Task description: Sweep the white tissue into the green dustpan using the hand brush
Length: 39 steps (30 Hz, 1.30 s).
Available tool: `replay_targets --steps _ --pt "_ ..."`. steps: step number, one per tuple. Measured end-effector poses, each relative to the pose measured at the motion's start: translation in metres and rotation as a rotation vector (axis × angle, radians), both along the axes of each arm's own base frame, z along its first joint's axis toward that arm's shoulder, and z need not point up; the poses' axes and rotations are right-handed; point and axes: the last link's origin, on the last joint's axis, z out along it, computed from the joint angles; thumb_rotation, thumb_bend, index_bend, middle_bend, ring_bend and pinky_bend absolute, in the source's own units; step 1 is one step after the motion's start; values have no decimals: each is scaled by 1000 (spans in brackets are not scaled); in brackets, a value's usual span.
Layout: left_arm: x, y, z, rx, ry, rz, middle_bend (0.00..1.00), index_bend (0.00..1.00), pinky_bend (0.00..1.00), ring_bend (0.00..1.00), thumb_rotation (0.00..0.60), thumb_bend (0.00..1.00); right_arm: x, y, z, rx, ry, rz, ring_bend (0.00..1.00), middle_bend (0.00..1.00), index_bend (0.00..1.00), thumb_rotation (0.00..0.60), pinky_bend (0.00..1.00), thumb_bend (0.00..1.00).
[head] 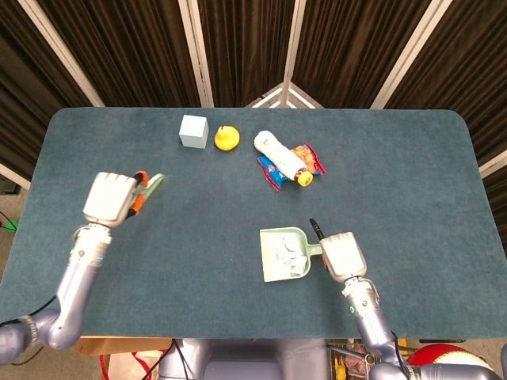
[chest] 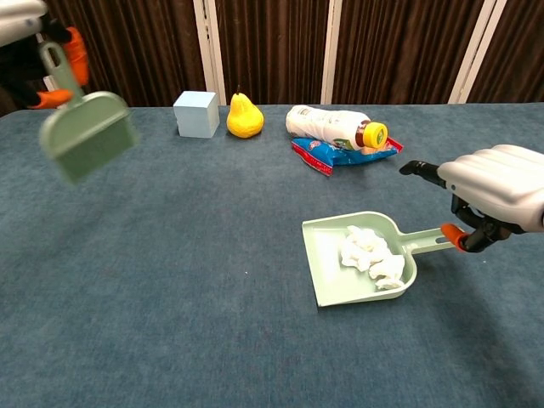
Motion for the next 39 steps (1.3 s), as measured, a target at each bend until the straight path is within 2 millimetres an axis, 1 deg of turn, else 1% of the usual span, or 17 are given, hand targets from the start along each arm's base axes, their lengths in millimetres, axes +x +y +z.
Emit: replay_targets --steps 5,6,8,9,11,12,14,16,18,21,22,24,26,28,30,32,39 --pt "-22 -2 6 -14 60 60 1000 743 1000 1000 600 563 2 2 -3 5 -3 3 874 864 0 600 876 516" --pt "-24 -2 6 -20 64 66 1000 722 1000 1000 600 540 2 2 -3 5 -4 3 874 864 0 600 876 516" --pt "-24 -4 1 -36 66 69 961 588 1000 970 600 398 3 2 -4 5 -4 3 874 864 0 600 876 516" --pt "-24 -5 -2 -47 65 68 919 527 999 944 600 337 3 2 -4 5 -4 3 874 864 0 600 876 517" --pt "-22 -8 -13 -84 59 66 704 332 941 818 600 185 4 2 -4 4 -4 4 874 864 0 600 876 517" --pt "-19 -10 -20 -107 53 63 622 270 896 764 600 150 4 2 -4 3 -2 5 874 864 0 600 876 516" --pt "-14 -14 -30 -133 39 55 384 117 710 573 600 83 4 2 -3 1 0 7 873 864 0 600 876 516" --pt "-5 -19 -40 -149 8 33 244 43 558 432 600 64 4 1 -1 -5 4 10 872 864 0 600 876 516" --pt "4 -22 -45 -150 -27 7 176 15 456 345 600 62 3 0 2 -10 5 10 867 864 0 600 876 516" --pt "21 -26 -46 -138 -97 -43 141 10 376 274 600 62 1 0 6 -17 2 4 823 847 0 600 848 516" --pt "27 -28 -45 -129 -125 -63 127 10 347 249 600 62 1 0 7 -19 0 2 794 822 0 600 821 516" --pt "34 -31 -42 -116 -161 -86 95 10 290 200 600 62 -1 0 11 -24 -7 -4 661 694 0 600 702 516" --pt "37 -36 -37 -108 -192 -92 63 9 234 144 600 59 -3 2 14 -27 -17 -7 413 466 0 600 485 516" --pt "34 -43 -32 -109 -204 -86 33 10 181 97 600 53 -6 4 19 -34 -30 -7 208 276 0 600 295 491" --pt "28 -51 -26 -112 -208 -71 9 10 111 54 600 45 -11 7 27 -43 -45 -9 49 95 0 600 129 420" --pt "17 -64 -20 -121 -207 -44 0 9 56 18 600 37 -16 10 35 -51 -61 -15 0 8 0 600 47 361" --pt "-25 -115 -2 -156 -209 30 0 0 12 0 600 31 -42 27 75 -110 -144 -50 0 0 0 600 0 318"
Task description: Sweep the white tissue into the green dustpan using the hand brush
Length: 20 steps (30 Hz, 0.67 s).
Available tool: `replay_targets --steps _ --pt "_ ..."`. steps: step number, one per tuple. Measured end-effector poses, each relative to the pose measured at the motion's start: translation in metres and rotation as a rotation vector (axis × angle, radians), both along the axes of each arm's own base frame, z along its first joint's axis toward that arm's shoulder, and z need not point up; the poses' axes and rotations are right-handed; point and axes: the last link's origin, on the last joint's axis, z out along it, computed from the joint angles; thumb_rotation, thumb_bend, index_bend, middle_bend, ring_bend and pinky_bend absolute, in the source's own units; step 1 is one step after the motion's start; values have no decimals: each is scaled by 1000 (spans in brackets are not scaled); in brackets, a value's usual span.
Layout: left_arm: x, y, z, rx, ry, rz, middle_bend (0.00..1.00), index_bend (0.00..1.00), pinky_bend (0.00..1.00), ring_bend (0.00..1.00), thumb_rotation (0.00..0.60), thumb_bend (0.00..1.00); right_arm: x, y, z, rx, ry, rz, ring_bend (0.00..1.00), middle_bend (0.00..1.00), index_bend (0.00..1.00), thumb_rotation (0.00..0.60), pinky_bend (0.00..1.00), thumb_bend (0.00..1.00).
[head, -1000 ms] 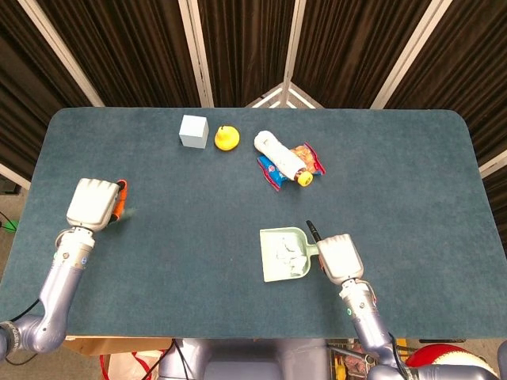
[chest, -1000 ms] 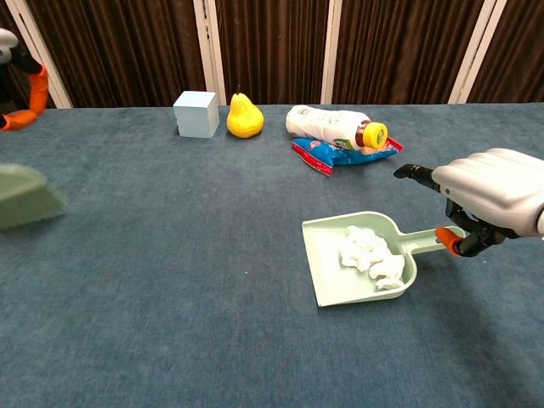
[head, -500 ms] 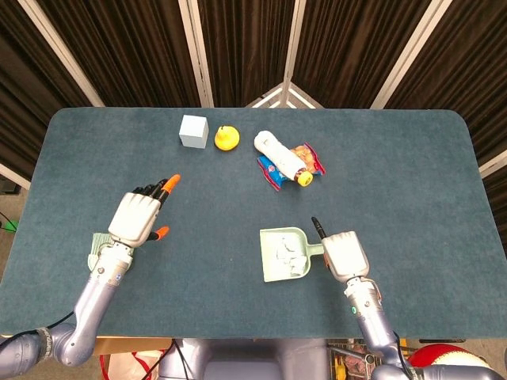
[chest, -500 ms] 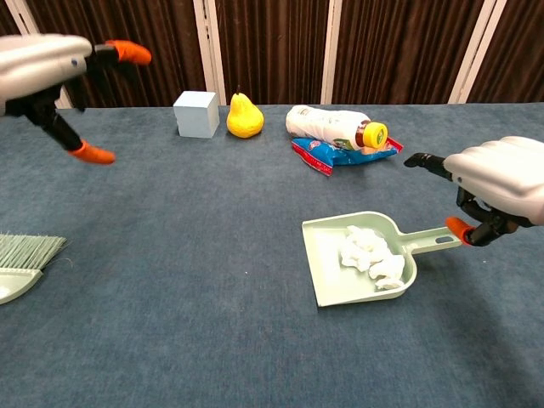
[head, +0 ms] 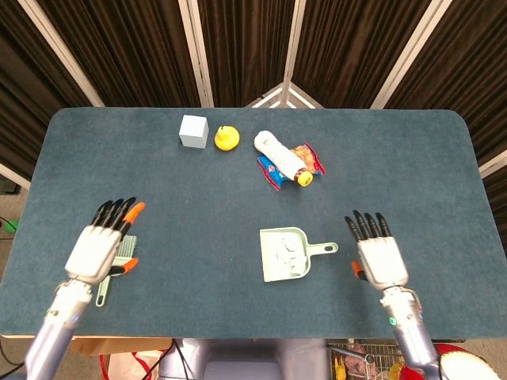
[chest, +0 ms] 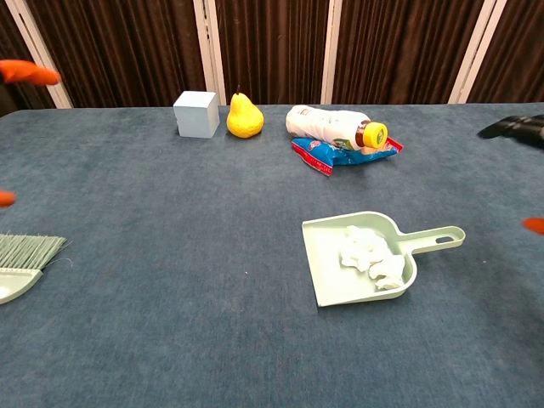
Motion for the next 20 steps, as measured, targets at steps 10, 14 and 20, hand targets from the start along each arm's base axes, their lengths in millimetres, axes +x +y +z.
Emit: replay_targets --steps 10,14,20 --pt "-69 -61 22 35 64 58 0 0 0 0 600 21 -53 50 59 -123 -114 -104 0 0 0 600 0 318" --pt "-87 -73 32 69 81 90 0 0 0 0 600 19 -73 76 83 -173 -120 -119 0 0 0 600 0 318" --pt "-96 -80 42 95 77 128 0 0 0 0 600 19 -94 97 103 -229 -128 -124 0 0 0 600 0 317"
